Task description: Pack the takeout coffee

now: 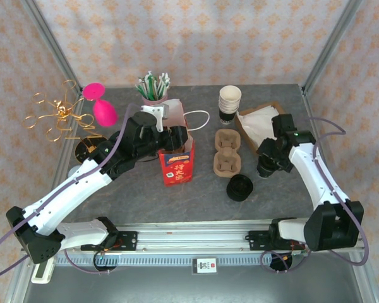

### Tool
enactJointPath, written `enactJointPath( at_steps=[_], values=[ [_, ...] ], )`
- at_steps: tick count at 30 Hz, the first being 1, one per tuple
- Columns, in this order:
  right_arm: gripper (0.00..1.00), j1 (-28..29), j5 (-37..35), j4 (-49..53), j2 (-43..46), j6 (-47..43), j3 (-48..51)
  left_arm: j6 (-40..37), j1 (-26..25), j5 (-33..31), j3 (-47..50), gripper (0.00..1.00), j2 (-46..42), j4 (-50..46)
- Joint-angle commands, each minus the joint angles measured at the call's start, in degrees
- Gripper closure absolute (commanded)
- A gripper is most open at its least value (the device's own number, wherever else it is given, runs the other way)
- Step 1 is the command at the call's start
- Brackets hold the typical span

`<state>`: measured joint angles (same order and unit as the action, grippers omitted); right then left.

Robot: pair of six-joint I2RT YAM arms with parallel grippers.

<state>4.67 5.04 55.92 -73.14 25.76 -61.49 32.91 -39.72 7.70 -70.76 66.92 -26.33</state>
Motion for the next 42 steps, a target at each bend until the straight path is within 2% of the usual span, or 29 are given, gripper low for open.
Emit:
enactJointPath(
  at_steps=[1, 5, 23, 34, 42],
  values=[
    [0.15, -0.36, -2.55, 0.63, -1.61, -1.78, -1.79, -0.77, -0.18, -2.34, -0.43, 0.43, 0.15, -0.21],
    [0.18, -0.36, -1.08, 0.40, -2.95, -3.39, -2.88, -1.09, -0.18, -3.43, -0.67, 0.42, 0.06, -0.34],
    [0.20, -0.27, -3.70, 3.39, -7.38, -4.79, -3.96, -1.57, -0.05, -4.92, -0.70, 0.41, 0.13, -1.29],
    [0.20, 0.08, -2.47, 4.13, -7.27, -5.92, -3.17, -1.53, 0.60, -5.97, -0.34, 0.41, -0.21, -1.90],
    [0.28, 0.08, -3.03, 5.51, -7.86, -6.67, -4.79, -0.77, 1.27, -7.33, -1.02, 0.40, -0.58, -4.40]
  ],
)
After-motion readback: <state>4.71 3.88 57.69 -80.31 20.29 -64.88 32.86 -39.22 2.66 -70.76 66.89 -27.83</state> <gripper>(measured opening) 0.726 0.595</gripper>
